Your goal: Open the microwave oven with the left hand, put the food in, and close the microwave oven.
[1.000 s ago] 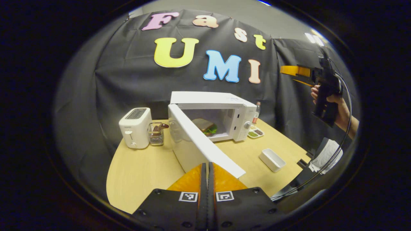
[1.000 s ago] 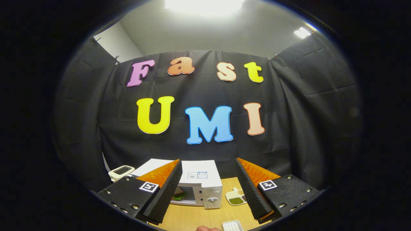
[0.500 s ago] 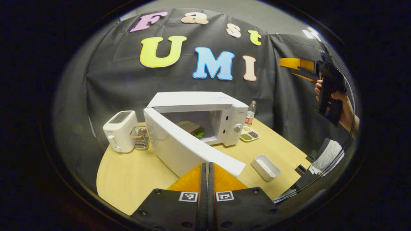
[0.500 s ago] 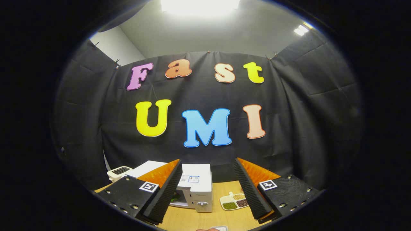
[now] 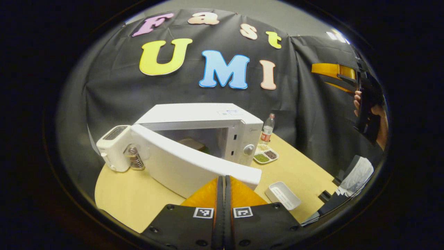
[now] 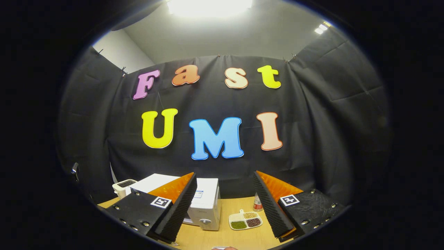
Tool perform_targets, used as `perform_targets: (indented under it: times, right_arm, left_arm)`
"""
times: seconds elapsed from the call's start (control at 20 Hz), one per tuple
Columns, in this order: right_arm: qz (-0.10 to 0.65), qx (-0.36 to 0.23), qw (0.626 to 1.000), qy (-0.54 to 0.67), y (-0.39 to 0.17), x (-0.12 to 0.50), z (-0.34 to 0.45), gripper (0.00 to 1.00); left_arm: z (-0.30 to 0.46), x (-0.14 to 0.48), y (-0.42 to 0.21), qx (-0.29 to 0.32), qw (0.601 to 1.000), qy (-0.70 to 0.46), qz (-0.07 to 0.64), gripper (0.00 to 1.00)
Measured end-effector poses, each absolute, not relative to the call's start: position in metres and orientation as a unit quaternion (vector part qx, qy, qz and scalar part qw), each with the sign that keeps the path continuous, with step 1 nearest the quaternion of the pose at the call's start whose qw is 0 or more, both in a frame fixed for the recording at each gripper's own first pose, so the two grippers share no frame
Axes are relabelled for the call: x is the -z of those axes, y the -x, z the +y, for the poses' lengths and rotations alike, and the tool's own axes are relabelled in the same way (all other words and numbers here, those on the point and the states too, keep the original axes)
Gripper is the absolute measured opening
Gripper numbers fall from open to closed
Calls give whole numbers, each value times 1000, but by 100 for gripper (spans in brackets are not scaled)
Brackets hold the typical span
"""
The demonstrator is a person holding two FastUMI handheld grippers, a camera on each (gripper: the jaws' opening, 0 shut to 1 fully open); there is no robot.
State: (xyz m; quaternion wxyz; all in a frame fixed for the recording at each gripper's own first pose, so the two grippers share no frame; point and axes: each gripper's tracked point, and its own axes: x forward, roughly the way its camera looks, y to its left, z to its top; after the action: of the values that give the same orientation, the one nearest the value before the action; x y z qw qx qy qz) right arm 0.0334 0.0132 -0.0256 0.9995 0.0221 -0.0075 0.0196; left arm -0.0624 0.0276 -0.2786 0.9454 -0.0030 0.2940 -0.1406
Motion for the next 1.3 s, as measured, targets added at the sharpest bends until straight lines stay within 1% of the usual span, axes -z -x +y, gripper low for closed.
perform_targets:
  times: [0.05, 0.35, 0.4, 0.5, 0.55, 0.6, 0.65, 1.3]
  right_arm:
    - [-8, -18, 1000, -20, -33, 25, 9, 98]
    - [-6, -4, 1000, -17, -29, 28, -16, 98]
    - [-6, -2, 1000, -17, -27, 28, -20, 98]
    - [-5, 3, 1000, -16, -26, 29, -27, 98]
    - [-4, 5, 1000, -15, -25, 30, -30, 98]
    - [-4, 7, 1000, -14, -24, 31, -33, 98]
    - [-3, 8, 1000, -13, -23, 32, -35, 98]
    - [12, 28, 999, -9, -20, 44, -59, 98]
  left_arm:
    - [22, 280, 57, 142, 945, 3, 294, 6]
    - [-1, 290, 27, 146, 946, 3, 290, 6]
    - [-5, 291, 21, 145, 946, 4, 288, 9]
    - [-10, 291, 9, 144, 948, 9, 285, 9]
    - [-13, 292, 4, 144, 948, 10, 283, 6]
    - [-16, 292, -3, 143, 949, 11, 281, 9]
    - [-18, 293, -10, 143, 949, 12, 279, 6]
    - [-42, 307, -67, 139, 952, 22, 271, 6]
